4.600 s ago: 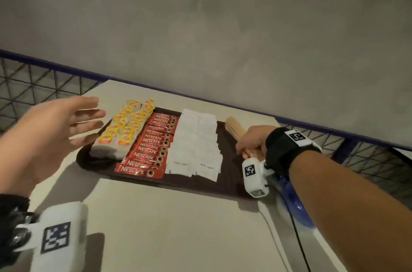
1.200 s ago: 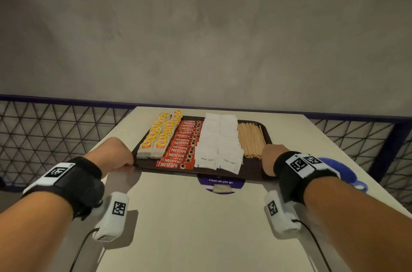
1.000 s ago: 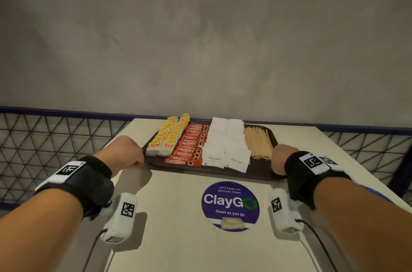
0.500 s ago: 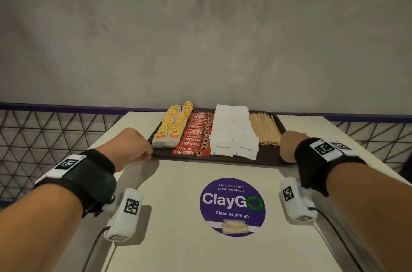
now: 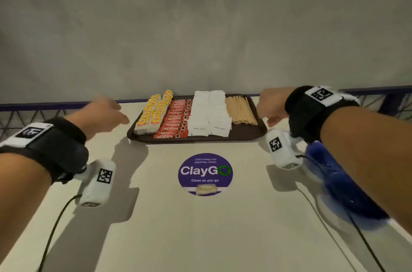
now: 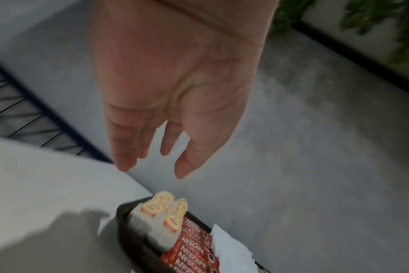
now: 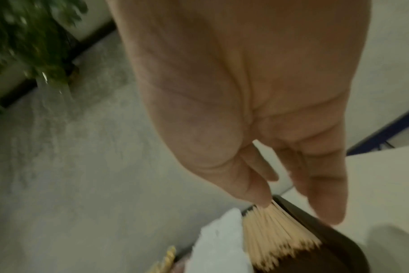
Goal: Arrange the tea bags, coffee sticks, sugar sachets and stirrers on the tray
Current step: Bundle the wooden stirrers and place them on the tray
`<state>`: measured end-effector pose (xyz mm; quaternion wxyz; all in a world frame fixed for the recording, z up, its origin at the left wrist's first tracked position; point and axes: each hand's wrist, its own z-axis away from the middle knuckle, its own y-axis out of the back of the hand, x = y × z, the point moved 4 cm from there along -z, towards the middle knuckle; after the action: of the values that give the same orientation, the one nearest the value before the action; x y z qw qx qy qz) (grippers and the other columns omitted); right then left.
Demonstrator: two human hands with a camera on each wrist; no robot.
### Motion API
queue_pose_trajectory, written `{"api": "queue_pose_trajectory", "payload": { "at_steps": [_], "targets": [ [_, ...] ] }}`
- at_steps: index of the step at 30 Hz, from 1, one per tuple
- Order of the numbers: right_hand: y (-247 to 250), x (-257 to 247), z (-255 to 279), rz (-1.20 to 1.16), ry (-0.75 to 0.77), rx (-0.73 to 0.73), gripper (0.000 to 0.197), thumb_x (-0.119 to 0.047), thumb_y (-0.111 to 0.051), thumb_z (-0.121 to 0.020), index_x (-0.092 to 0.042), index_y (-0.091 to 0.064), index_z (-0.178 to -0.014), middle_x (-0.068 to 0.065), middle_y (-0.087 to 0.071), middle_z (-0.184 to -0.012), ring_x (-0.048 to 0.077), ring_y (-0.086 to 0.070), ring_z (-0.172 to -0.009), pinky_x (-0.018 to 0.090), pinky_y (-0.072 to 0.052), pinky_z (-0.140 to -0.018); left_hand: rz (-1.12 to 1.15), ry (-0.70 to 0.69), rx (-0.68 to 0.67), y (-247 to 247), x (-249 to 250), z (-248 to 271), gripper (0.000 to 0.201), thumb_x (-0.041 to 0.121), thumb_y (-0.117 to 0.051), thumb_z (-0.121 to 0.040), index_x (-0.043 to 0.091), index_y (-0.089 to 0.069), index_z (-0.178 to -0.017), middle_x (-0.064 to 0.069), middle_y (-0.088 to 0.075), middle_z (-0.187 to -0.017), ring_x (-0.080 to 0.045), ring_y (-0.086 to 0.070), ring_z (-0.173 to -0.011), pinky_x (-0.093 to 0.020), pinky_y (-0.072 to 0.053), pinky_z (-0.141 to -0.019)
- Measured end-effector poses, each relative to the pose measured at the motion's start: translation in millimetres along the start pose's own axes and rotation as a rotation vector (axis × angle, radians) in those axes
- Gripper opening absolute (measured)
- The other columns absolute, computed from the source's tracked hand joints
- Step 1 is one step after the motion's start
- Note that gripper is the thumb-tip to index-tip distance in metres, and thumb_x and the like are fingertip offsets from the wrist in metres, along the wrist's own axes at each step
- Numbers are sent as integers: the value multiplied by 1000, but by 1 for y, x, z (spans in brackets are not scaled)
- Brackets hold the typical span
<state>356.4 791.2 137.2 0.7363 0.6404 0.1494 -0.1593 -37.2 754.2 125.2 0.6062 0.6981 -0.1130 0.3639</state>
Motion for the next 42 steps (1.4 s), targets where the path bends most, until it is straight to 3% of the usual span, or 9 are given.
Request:
{"api": "queue_pose_trajectory", "payload": {
  "at_steps": [3,9,15,21,24,26,29,33,42],
  "targets": [
    [40,6,55,-11,98,-38,31,4,-58,-95,2,-63,-126,15,-72,-99,18,-69,-75,20,-56,-55,-209,-238,4,18,55,39,41,16,-76,-89,14,-65,-129,-10,-69,-124,-33,-64,-112,-44,-51,-102],
    [66,87,162,546,247,-91,39,-27,-62,-94,-28,-59,-133,-13,-64,-101,9,-64,-89,27,-50,-83,-167,-637,-200,-38,171,178,16,17,-68,-94,26,-72,-106,6,-74,-99,-18,-70,-90,-31,-53,-73],
    [40,163,183,554,186,-20,52,-11,-54,-97,-25,-47,-146,8,-55,-137,27,-55,-123,37,-47,-99,-411,-1088,-420,-178,194,286,30,33,-67,-94,25,-64,-122,4,-60,-119,-14,-56,-103,-31,-48,-87],
    [16,155,166,458,361,41,39,-14,-54,-97,-30,-59,-133,5,-43,-105,28,-59,-85,35,-48,-74,-613,-1274,-290,-225,207,315,8,29,-57,-95,21,-58,-95,2,-60,-96,-21,-57,-85,-33,-44,-68],
    [6,149,158,501,397,46,24,-15,-58,-97,-24,-69,-116,2,-39,-98,16,-46,-67,23,-29,-56,-701,-1398,-283,-233,209,318,19,21,-53,-97,22,-45,-79,3,-49,-79,-11,-45,-70,-23,-33,-60],
    [5,150,150,489,406,60,19,-13,-59,-96,-21,-71,-109,-1,-37,-91,17,-45,-68,22,-27,-55,-647,-1368,-327,-237,209,310,24,21,-50,-98,23,-45,-74,4,-47,-72,-4,-43,-61,-17,-36,-56],
    [10,152,136,484,412,72,18,-14,-60,-97,-17,-75,-105,-2,-40,-90,20,-51,-75,23,-36,-62,-557,-1236,-415,-244,203,285,16,21,-51,-98,28,-56,-85,8,-52,-83,-11,-52,-79,-29,-48,-72],
    [19,149,114,496,379,56,17,-13,-62,-96,-11,-78,-98,8,-61,-98,21,-56,-77,28,-41,-68,-492,-1118,-452,-244,208,253,18,11,-58,-90,23,-54,-77,10,-42,-71,-18,-49,-72,-21,-28,-61],
    [25,138,38,291,209,18,26,-15,-58,-83,-20,-78,-100,5,-73,-99,25,-67,-91,39,-58,-84,-447,-1014,-429,-262,222,167,37,8,-60,-94,35,-48,-70,2,-56,-77,-19,-56,-74,-21,-36,-70]
  ]
}}
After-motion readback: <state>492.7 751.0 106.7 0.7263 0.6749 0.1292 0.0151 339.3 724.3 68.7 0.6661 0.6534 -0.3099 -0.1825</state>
